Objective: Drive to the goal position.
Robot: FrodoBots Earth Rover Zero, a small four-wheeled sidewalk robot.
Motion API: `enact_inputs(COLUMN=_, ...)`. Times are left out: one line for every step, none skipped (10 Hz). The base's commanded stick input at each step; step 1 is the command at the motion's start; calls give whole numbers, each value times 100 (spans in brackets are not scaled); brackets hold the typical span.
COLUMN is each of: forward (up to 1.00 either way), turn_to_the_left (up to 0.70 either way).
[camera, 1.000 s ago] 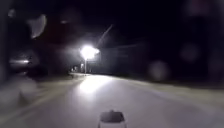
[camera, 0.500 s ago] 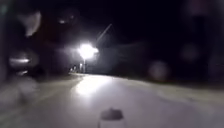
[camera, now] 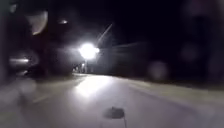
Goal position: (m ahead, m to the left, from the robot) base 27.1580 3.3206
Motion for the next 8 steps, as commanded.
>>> enact_inputs(forward=100, turn_to_the_left=13)
enact_inputs(forward=100, turn_to_the_left=7)
enact_inputs(forward=100, turn_to_the_left=4)
enact_inputs(forward=100, turn_to_the_left=4)
enact_inputs(forward=100, turn_to_the_left=4)
enact_inputs(forward=100, turn_to_the_left=4)
enact_inputs(forward=100, turn_to_the_left=3)
enact_inputs(forward=100, turn_to_the_left=3)
